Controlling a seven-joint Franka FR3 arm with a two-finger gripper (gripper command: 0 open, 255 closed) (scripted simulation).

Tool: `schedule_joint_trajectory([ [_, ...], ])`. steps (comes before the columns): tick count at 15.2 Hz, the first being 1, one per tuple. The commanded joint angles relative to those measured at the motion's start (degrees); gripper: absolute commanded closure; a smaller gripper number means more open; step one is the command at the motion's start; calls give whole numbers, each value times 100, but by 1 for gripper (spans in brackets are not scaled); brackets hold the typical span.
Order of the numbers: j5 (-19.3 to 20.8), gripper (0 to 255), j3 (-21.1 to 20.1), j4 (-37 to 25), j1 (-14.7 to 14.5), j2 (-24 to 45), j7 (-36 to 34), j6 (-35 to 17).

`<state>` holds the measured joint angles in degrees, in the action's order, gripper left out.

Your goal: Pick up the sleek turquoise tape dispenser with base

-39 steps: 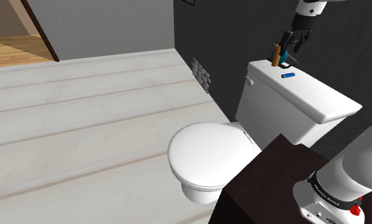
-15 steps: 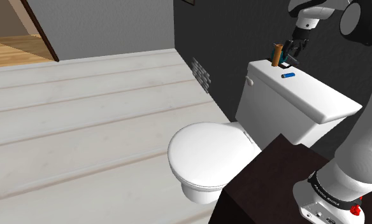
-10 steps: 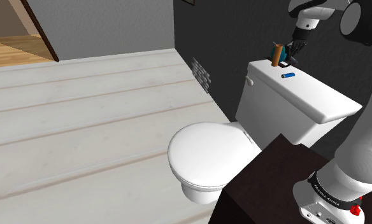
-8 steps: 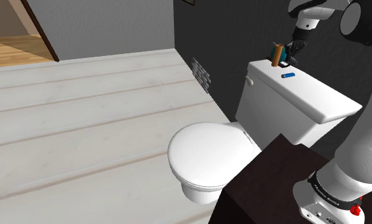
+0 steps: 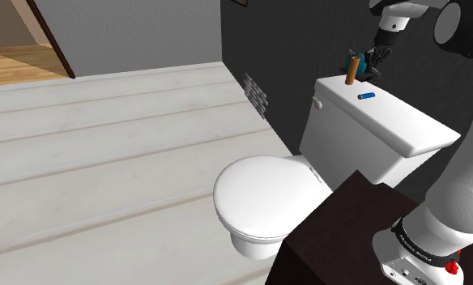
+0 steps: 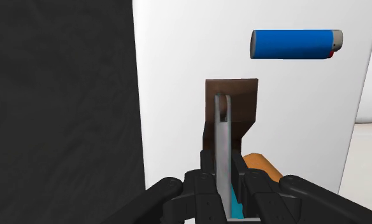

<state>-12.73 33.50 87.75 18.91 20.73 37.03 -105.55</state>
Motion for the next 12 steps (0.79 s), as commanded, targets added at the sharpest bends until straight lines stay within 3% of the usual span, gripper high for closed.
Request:
schedule_joint_trajectory([
  [1, 14, 255, 8, -128, 8, -16, -14, 140],
  [12, 25, 255, 33, -865, 100, 2, -58, 852],
])
